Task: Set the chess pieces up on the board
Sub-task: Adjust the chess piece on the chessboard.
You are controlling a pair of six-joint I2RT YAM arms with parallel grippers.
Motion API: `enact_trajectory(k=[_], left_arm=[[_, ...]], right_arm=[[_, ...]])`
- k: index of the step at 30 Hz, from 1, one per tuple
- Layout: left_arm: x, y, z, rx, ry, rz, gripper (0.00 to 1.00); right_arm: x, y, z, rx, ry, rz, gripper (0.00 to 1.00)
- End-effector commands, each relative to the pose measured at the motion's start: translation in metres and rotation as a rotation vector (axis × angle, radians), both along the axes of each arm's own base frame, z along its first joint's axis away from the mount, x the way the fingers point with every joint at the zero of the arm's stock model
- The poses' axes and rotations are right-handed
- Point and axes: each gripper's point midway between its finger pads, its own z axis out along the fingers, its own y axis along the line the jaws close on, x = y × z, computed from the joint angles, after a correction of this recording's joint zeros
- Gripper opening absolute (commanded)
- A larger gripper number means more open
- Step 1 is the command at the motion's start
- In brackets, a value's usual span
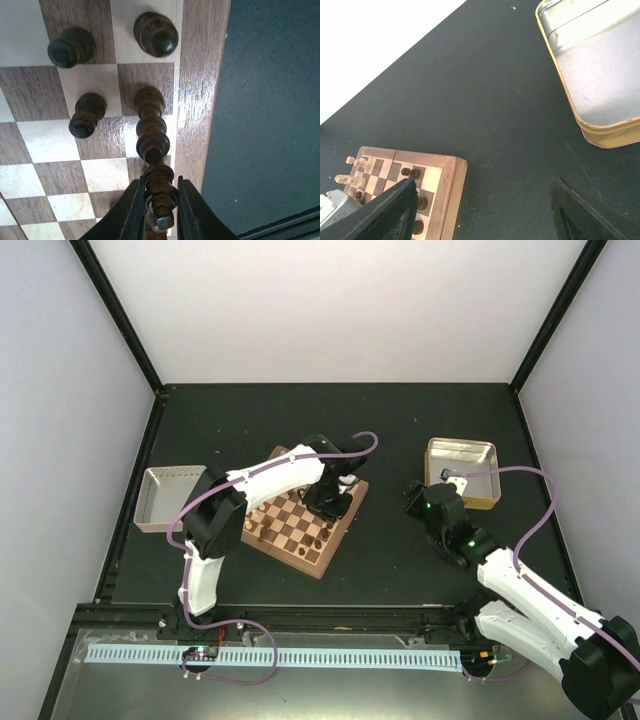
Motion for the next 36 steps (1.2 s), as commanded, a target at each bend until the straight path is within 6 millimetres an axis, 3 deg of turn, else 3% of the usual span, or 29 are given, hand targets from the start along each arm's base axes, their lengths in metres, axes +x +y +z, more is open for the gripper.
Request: enact_trajectory(k=[1, 19, 25, 31, 36], left_arm=[[-0.005, -0.002, 0.013, 0.0, 0.007, -0.03, 0.1], [0.006, -0.007, 0.01, -0.005, -0.043, -0.012, 0.13], [0.001, -0.006, 0.0, 0.006, -0.01, -0.017, 0.2], [0.001, -0.006, -0.004, 0.007, -0.007, -0.016, 0.34], [0.0, -0.006, -0.006, 0.003, -0.001, -0.022, 0.35]], right_arm=[[0.004, -0.002, 0.007, 0.004, -0.02, -0.014, 0.73], [0.005, -0.002, 0.007, 0.001, -0.02, -0.016, 0.73], [0.004, -0.003, 0.006, -0.001, -0.018, -0.017, 0.73], [0.004, -0.002, 0.007, -0.001, -0.019, -0.015, 0.73], [0.004, -0.003, 0.008, -0.002, -0.024, -0.016, 0.73]])
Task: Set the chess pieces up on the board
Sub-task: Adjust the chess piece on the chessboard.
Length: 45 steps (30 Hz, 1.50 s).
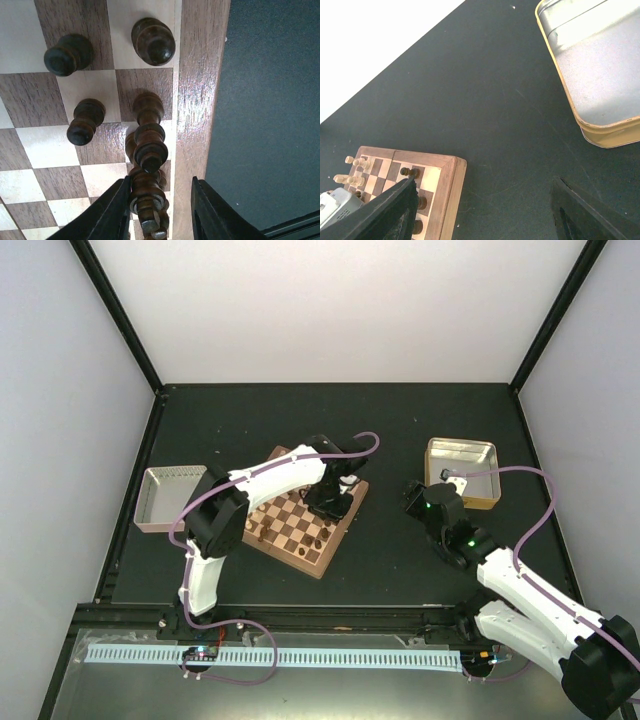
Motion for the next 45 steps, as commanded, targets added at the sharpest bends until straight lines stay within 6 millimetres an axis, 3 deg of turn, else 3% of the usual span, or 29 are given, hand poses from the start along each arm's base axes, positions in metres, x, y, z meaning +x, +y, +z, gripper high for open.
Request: enact_trajectory(k=[1, 6, 10, 19, 29, 38, 45], left_arm=[[0.0, -0.005, -0.004, -0.01, 0.0, -0.01, 0.35], [-0.001, -0.005, -0.007, -0.009, 0.005, -0.012, 0.21], [-0.004, -0.005, -0.008, -0.015, 0.014, -0.012, 0.17], [-0.002, 0.002, -0.009, 0.023, 0.005, -0.005, 0.31], [0.002, 0.004, -0.004, 0.037, -0.013, -0.005, 0.32], [0.002, 0.007, -0.004, 0.048, -0.018, -0.012, 0.27], [0.002, -0.003, 0.004, -0.007, -0.016, -0.015, 0.38]], right_arm=[[0.004, -0.003, 0.01, 0.001, -0.027, -0.017, 0.73], [0.003, -0.003, 0.01, 0.006, -0.026, -0.017, 0.73], [0.003, -0.004, 0.01, 0.007, -0.027, -0.019, 0.73], [0.002, -0.004, 0.01, 0.005, -0.03, -0.02, 0.73], [0.002, -0.005, 0.011, 0.005, -0.033, -0.02, 0.73], [0.002, -0.005, 0.011, 0.01, -0.033, -0.021, 0.73], [0.002, -0.005, 0.013, 0.01, -0.036, -0.02, 0.73]])
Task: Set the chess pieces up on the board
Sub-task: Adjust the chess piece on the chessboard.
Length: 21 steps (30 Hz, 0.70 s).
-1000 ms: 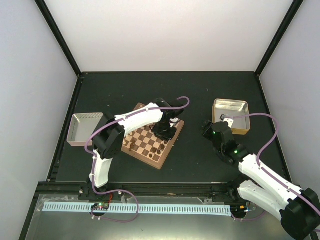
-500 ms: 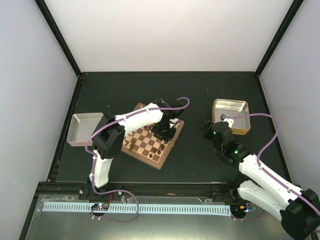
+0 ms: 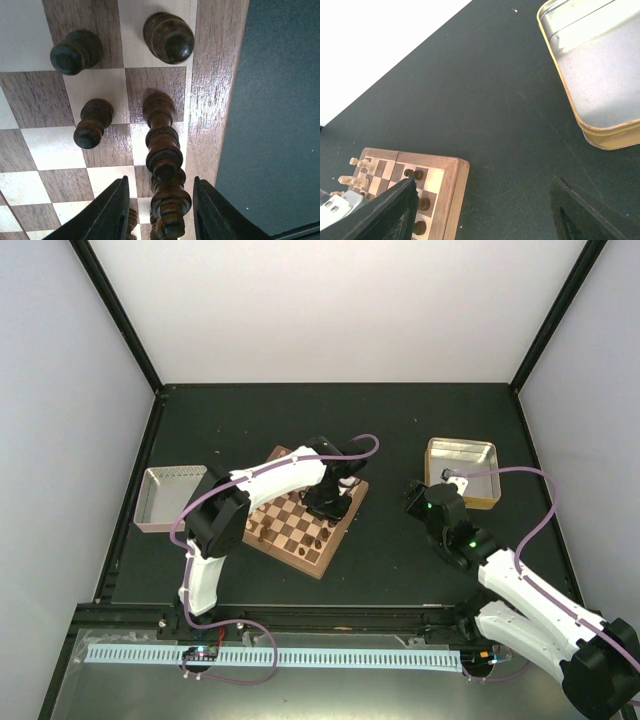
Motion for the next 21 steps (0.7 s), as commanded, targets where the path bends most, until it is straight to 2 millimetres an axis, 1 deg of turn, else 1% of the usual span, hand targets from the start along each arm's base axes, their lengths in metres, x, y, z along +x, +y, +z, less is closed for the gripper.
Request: enact_trajectory(k=[1, 7, 11, 13, 14, 16, 17, 19, 21], left_arm=[[0.002, -0.01, 0.012, -0.039, -0.011, -0.01, 0.4], [0.012, -0.014, 0.034, -0.089, -0.084, 0.005, 0.53], [0.025, -0.007, 0.054, -0.126, -0.188, 0.049, 0.57], [0.032, 0.003, 0.065, -0.147, -0.251, 0.091, 0.58], [0.038, 0.008, 0.075, -0.175, -0.293, 0.122, 0.58], [0.045, 0.022, 0.08, -0.195, -0.339, 0.181, 0.57], [0.047, 0.031, 0.092, -0.221, -0.38, 0.213, 0.57], [0.051, 0.051, 0.101, -0.255, -0.439, 0.283, 0.57], [0.053, 0.073, 0.109, -0.294, -0.498, 0.359, 0.56]], right_arm=[[0.002, -0.004, 0.009, 0.002, -0.024, -0.019, 0.73], [0.002, -0.002, 0.014, -0.002, -0.03, -0.004, 0.73], [0.002, 0.01, 0.021, -0.001, -0.046, 0.076, 0.73], [0.004, 0.023, 0.029, -0.016, -0.063, 0.152, 0.73], [0.005, 0.028, 0.032, -0.036, -0.066, 0.191, 0.73], [0.009, 0.042, 0.036, -0.057, -0.048, 0.261, 0.73], [0.011, 0.049, 0.037, -0.077, -0.034, 0.304, 0.73], [0.016, 0.067, 0.04, -0.085, -0.006, 0.387, 0.7], [0.023, 0.091, 0.038, -0.092, 0.033, 0.477, 0.67]])
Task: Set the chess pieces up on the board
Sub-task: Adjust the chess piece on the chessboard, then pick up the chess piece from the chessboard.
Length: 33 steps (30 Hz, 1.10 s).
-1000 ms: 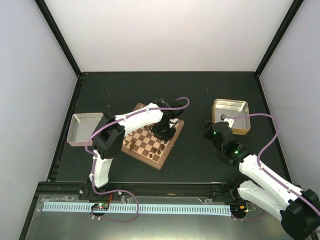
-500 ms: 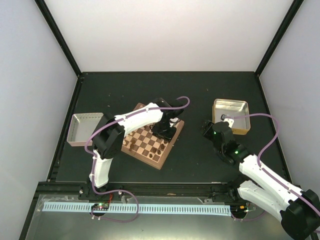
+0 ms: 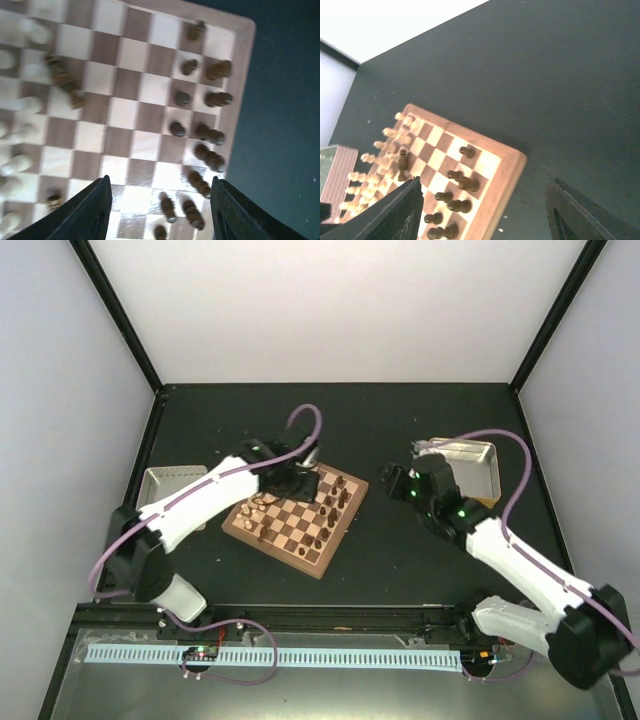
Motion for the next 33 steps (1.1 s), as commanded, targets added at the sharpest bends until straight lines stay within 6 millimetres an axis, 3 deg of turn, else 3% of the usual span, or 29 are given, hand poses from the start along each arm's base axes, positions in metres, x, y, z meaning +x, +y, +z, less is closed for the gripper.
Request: enact_trajectory(k=[1, 2, 3, 4, 8, 14, 18, 23, 33], left_arm=[[0.02, 0.045, 0.025, -0.113, -0.183, 0.207, 0.56], [0.021, 0.057, 0.034, -0.146, -0.22, 0.241, 0.55], [0.019, 0.071, 0.03, -0.154, -0.23, 0.278, 0.55], [0.017, 0.083, 0.04, -0.187, -0.27, 0.31, 0.55], [0.011, 0.123, 0.053, -0.235, -0.396, 0.409, 0.55], [-0.006, 0.162, 0.065, -0.266, -0.529, 0.499, 0.59], [-0.012, 0.173, 0.064, -0.263, -0.556, 0.514, 0.6], [-0.012, 0.173, 0.06, -0.284, -0.557, 0.506, 0.6], [-0.01, 0.168, 0.051, -0.305, -0.518, 0.483, 0.6]], right_arm=[[0.008, 0.054, 0.006, -0.051, 0.049, 0.253, 0.66], [0.01, 0.068, 0.006, -0.077, 0.062, 0.295, 0.65], [0.011, 0.08, 0.005, -0.11, 0.078, 0.325, 0.65], [0.016, 0.097, 0.014, -0.127, 0.066, 0.359, 0.65], [0.019, 0.154, 0.005, -0.207, 0.104, 0.494, 0.61], [0.012, 0.217, -0.037, -0.299, 0.201, 0.633, 0.53], [0.013, 0.234, -0.057, -0.336, 0.245, 0.648, 0.51], [0.018, 0.251, -0.081, -0.396, 0.296, 0.669, 0.5], [0.032, 0.259, -0.109, -0.49, 0.338, 0.627, 0.46]])
